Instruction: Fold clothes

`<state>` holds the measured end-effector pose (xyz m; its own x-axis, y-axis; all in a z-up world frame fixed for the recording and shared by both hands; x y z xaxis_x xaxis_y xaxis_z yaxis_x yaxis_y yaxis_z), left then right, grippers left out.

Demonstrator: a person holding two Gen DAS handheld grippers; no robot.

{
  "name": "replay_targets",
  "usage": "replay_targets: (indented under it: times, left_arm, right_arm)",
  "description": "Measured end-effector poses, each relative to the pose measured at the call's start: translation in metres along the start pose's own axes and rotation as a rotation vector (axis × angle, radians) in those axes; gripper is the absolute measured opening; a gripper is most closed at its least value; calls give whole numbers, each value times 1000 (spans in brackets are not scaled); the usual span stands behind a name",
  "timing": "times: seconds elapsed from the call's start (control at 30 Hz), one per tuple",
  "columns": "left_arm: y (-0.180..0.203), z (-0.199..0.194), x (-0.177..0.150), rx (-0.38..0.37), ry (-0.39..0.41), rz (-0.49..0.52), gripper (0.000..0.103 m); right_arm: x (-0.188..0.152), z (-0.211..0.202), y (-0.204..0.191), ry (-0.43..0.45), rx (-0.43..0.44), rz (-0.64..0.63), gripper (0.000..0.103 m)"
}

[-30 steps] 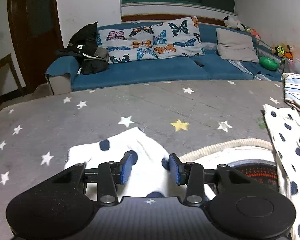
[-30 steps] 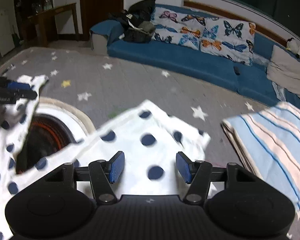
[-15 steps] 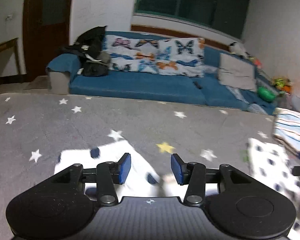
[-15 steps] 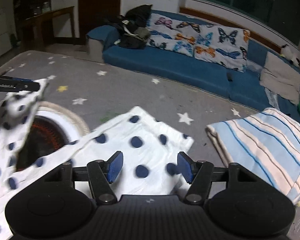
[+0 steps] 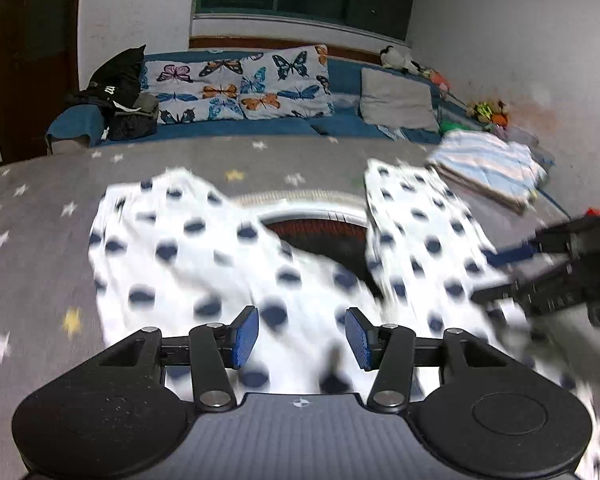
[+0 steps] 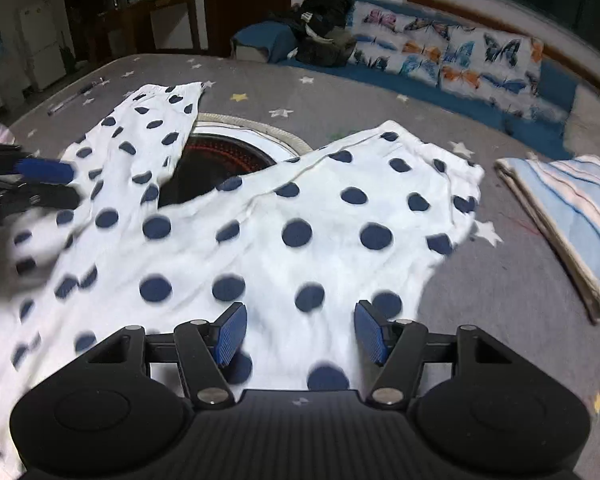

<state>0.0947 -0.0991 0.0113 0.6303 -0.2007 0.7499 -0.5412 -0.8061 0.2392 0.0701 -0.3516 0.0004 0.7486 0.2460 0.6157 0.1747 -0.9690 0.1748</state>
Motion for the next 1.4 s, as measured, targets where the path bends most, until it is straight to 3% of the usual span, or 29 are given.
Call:
replay_targets:
  times: [0.23,0.5,0.63,0.83,1.23,1.4]
  left_arm:
    - [3,-26,-46,39,-15,-22,51]
    - [5,-43,-61,92,-2,15,52]
    - [9,-50,-67,111,2,20,52]
    - [10,-57,-76,134,9,27,53]
    - [21,-89,-86,142,35,48,55]
    - [47,-99,-89,69,51,83,55]
  right_arm:
    - [-27,-20,17,22,-47,77,60]
    - [-40,-41,21,43,-97,123,60]
    - [-39,-63,3,96,-35,95,60]
    - [-51,-70,-33,75,86,36,61]
    - [-89,-101,-42,39,8,-64,62]
    - [-85,-119,-62,100,79,-74,62]
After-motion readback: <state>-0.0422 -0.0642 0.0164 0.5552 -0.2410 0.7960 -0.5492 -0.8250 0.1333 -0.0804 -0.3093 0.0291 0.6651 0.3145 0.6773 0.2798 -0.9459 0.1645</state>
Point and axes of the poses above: each gripper's, at about its wrist camera, not at the fingertips, and z roughly the way its jaws point, y to its right, x to its top, the point moved 3 cm from there along z, roughly the way its jaws point, and after that the axes turned 11 degrees about -x, right-handed, at the moved point
